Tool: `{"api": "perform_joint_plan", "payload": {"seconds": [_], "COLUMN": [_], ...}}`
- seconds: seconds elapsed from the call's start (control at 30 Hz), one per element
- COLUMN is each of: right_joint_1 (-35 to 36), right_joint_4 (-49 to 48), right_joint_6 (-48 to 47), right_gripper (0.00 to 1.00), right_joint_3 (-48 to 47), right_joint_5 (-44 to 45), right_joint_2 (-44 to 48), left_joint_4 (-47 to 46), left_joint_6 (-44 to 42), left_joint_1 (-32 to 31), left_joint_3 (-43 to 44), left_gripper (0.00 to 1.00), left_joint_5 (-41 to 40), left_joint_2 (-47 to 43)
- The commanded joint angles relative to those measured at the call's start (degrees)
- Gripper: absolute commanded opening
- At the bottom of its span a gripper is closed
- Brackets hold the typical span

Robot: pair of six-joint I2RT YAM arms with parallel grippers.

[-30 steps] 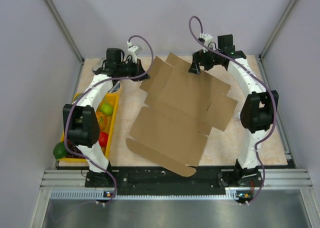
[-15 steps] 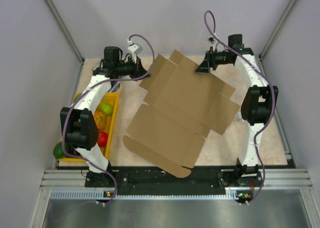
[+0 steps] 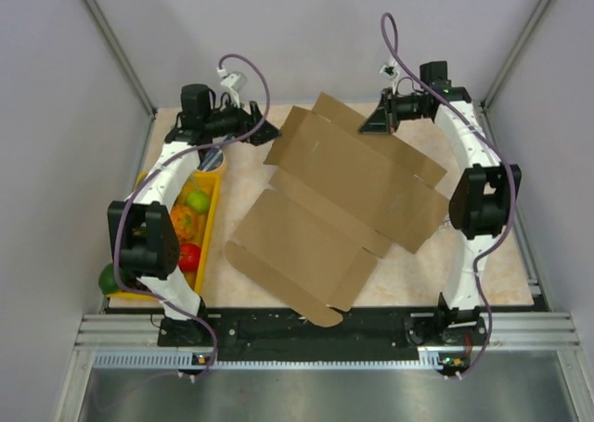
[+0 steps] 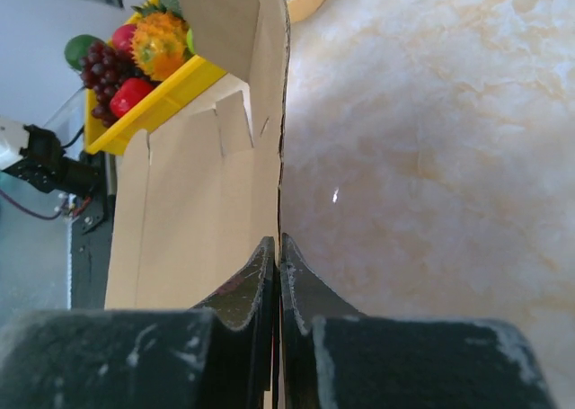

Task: Fold the paper box

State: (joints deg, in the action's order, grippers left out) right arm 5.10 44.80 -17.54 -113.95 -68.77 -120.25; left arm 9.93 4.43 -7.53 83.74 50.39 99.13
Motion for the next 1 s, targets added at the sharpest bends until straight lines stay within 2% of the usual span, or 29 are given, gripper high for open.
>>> {"api": "perform_joint_plan", "payload": {"seconds": [0.0,0.03,0.13,0.17,0.2,0.23,0.27,0.3,0.33,0.37,0.4,0.47,0.5,0.53,0.57,0.6,0.7,0.73,0.8,0.87,0.9,0.97], "right_joint_1": [3.6,3.9,5.3,5.9,6.2,6.6,6.8,7.4,7.6,7.7,8.2,8.8,9.0,9.4,9.7,9.7,10.3,10.3,10.5,10.7,10.9,11.1], "right_joint_4": [-1.2,-1.7,-1.7,-1.7,-1.7,-1.9,-2.0,-1.9,-1.9,-1.8,-1.9,-1.9,-1.9,-1.9,-2.0,-1.9,-2.0,-2.0,-2.0,-1.9,-1.8,-2.0], "right_joint_6": [1.1,0.8,0.7,0.0,-0.6,-1.3,-1.8,-1.7,-1.7,-2.1,-2.1,-2.1,-2.0,-2.1,-2.1,-2.0,-1.8,-1.7,-1.5,-1.2,-0.9,-0.5], "right_gripper": [0.00,0.00,0.00,0.00,0.00,0.00,0.00,0.00,0.00,0.00,0.00,0.00,0.00,0.00,0.00,0.00,0.00,0.00,0.00,0.00,0.00,0.00], "right_joint_3": [1.6,2.8,5.8,6.9,7.6,8.4,9.2,9.4,9.4,9.5,9.5,9.5,9.4,9.4,9.1,8.9,8.1,7.7,7.3,6.6,6.3,5.4], "right_joint_5": [6.7,6.9,8.0,7.3,6.6,5.9,5.6,5.5,4.7,4.1,3.8,3.9,4.0,3.8,3.7,3.6,3.4,3.4,3.4,4.3,5.0,6.7], "right_joint_2": [12.8,14.3,18.5,19.3,20.6,22.5,23.4,23.8,24.4,24.7,24.8,24.9,25.0,25.1,25.1,25.1,24.7,24.6,24.4,23.9,23.7,23.2], "left_joint_4": [-17.1,-20.9,-20.0,-17.0,-14.6,-12.5,-10.6,-12.2,-14.9,-23.9,-27.1,-35.7,-41.5,-43.2,-45.1,-51.9,-60.3,-66.6,-71.0,-80.1,-83.7,-88.4], "left_joint_6": [20.9,22.3,25.4,25.5,25.4,25.0,24.8,25.9,27.4,29.7,35.2,41.2,45.6,47.2,48.7,53.2,61.7,64.2,70.4,75.3,80.4,83.7], "left_joint_1": [2.3,2.0,1.8,1.8,1.7,1.7,1.6,1.6,1.5,1.3,1.2,0.2,-0.1,-0.5,-1.0,-1.3,-3.2,-4.2,-4.9,-5.3,-5.4,-6.2], "left_joint_3": [-1.8,-1.7,5.2,8.2,14.8,17.7,20.0,21.5,21.4,20.8,20.4,20.8,21.1,21.5,21.5,20.8,21.0,21.2,22.1,22.6,22.9,23.7], "left_gripper": [0.98,0.98,0.98,0.85,0.78,0.68,0.63,0.63,0.66,0.68,0.70,0.69,0.58,0.51,0.48,0.46,0.43,0.42,0.38,0.35,0.34,0.34], "left_joint_5": [-1.1,-1.3,-0.7,0.9,4.2,5.5,6.7,10.1,12.2,14.7,16.4,23.2,24.5,26.4,27.0,27.7,30.7,31.3,32.8,32.8,32.6,33.2], "left_joint_2": [-9.3,-11.0,-8.1,-6.2,-4.1,-0.2,1.3,2.3,3.7,4.4,5.0,7.7,8.7,10.0,10.5,10.9,12.7,14.0,15.1,16.5,16.9,17.8]}}
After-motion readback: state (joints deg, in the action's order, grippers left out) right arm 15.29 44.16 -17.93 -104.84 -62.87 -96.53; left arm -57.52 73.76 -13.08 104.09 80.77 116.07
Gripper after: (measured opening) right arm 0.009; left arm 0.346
